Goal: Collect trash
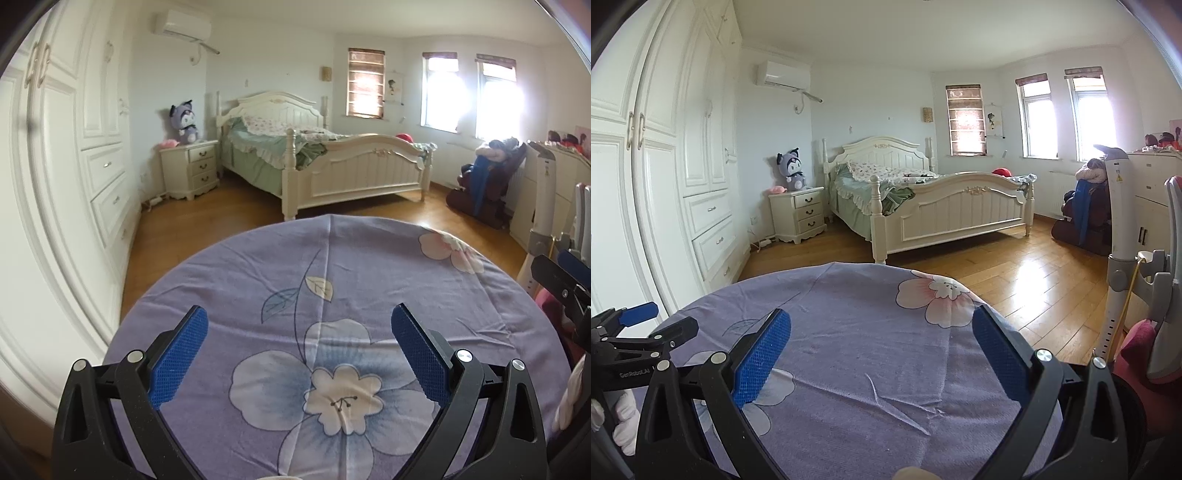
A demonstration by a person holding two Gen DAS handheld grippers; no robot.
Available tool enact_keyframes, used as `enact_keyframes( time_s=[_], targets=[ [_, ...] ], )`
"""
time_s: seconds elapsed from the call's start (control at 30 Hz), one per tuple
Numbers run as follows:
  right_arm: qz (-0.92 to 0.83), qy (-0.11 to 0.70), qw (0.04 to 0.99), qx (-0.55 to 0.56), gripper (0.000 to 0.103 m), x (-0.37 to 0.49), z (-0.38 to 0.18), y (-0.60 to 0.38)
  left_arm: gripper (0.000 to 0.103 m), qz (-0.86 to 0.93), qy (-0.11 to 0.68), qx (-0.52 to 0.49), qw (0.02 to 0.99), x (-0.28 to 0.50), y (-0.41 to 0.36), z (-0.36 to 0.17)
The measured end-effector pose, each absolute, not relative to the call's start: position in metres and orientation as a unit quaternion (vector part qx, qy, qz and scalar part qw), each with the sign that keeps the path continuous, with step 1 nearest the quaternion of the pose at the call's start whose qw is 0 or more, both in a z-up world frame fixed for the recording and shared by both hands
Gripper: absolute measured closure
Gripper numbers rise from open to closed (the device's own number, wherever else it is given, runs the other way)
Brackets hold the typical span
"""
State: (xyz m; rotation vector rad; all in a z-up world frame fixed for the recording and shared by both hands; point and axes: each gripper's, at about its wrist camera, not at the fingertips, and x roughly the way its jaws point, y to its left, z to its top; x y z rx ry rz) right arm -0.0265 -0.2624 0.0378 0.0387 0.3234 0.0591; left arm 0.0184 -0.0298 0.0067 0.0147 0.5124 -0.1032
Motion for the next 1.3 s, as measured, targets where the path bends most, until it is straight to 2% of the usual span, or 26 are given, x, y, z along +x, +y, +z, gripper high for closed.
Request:
enact_keyframes(
  time_s=[1.3],
  targets=[
    [0.021, 0.156, 0.987, 0.019, 0.005, -0.0298, 0.0409, -0.2606, 0.005, -0.057, 0.236, 0.008, 0.97, 0.0125, -0.0303, 0.0097]
  ],
)
